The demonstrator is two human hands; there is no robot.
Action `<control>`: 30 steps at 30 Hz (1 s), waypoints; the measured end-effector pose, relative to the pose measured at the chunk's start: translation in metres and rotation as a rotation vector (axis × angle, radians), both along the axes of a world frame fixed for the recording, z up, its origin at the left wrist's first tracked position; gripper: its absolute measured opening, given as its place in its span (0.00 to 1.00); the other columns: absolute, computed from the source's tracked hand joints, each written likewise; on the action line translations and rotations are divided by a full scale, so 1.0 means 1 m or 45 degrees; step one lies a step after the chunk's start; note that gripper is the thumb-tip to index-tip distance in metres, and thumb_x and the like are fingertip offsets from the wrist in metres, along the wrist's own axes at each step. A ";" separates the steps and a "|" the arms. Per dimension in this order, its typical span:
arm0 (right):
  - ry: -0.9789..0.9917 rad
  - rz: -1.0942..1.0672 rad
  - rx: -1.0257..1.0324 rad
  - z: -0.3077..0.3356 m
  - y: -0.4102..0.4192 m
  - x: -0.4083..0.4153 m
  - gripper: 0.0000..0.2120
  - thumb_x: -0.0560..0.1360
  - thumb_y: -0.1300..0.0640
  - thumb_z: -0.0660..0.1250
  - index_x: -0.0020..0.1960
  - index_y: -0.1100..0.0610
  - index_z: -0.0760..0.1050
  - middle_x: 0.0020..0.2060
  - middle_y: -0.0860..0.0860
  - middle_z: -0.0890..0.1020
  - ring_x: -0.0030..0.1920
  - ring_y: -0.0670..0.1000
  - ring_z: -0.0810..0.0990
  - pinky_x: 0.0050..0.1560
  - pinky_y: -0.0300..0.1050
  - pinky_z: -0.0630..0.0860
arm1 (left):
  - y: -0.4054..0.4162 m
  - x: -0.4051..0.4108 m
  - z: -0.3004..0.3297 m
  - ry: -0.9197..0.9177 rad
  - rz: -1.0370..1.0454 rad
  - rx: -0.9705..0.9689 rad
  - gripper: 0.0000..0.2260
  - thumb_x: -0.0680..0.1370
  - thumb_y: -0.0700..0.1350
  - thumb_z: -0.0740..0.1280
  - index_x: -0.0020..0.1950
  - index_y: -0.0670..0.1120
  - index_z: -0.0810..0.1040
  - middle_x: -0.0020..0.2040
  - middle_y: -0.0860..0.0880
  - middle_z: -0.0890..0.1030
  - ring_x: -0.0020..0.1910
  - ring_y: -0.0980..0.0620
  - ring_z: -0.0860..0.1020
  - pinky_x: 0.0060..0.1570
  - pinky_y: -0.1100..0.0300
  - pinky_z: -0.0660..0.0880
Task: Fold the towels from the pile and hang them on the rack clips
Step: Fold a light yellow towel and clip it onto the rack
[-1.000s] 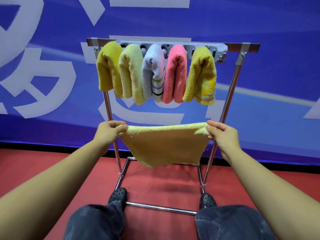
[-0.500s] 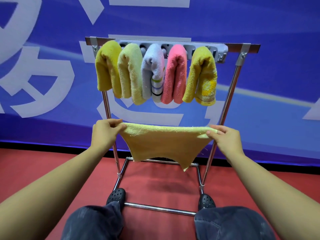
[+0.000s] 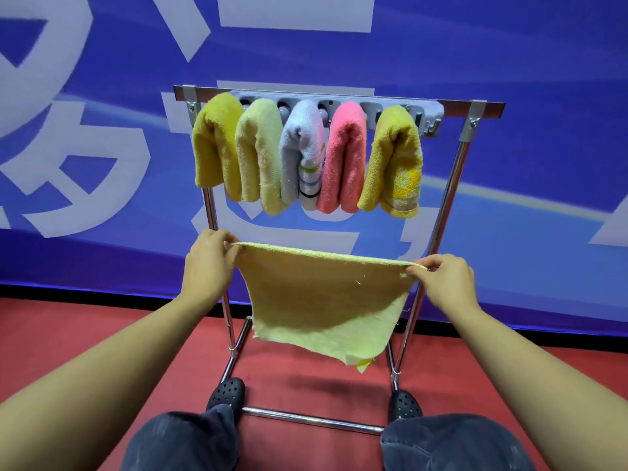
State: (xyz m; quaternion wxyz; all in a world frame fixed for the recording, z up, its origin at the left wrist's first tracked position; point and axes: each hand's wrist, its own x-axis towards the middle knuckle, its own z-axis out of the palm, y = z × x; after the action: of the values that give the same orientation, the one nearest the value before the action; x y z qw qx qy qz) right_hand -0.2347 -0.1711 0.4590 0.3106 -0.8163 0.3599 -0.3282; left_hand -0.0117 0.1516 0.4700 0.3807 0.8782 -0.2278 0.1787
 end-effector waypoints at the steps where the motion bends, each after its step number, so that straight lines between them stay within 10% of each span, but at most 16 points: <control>1: -0.004 0.038 0.020 0.002 0.000 -0.001 0.05 0.73 0.53 0.78 0.40 0.50 0.83 0.41 0.43 0.82 0.46 0.50 0.81 0.44 0.42 0.71 | 0.001 0.003 0.000 0.032 -0.025 -0.011 0.07 0.82 0.46 0.68 0.54 0.43 0.80 0.54 0.48 0.74 0.49 0.47 0.76 0.49 0.54 0.70; 12: -0.527 0.406 0.772 0.016 -0.001 -0.009 0.06 0.75 0.62 0.74 0.47 0.66 0.80 0.32 0.53 0.84 0.38 0.49 0.84 0.48 0.41 0.85 | 0.020 0.014 0.012 0.525 -0.281 -0.684 0.14 0.77 0.51 0.75 0.50 0.40 0.83 0.47 0.42 0.86 0.49 0.47 0.85 0.54 0.52 0.83; 30: -0.637 0.208 0.737 0.011 0.004 -0.006 0.06 0.80 0.59 0.70 0.51 0.61 0.84 0.43 0.55 0.86 0.41 0.49 0.82 0.47 0.41 0.82 | 0.017 0.008 0.007 0.578 -0.235 -0.940 0.07 0.80 0.44 0.71 0.54 0.41 0.84 0.49 0.43 0.86 0.48 0.48 0.85 0.39 0.65 0.82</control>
State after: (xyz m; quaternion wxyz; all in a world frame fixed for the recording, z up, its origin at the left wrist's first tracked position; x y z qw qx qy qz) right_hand -0.2402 -0.1674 0.4701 0.6312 -0.6156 0.2846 -0.3763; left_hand -0.0034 0.1682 0.4774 0.7237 0.6762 -0.1368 0.0159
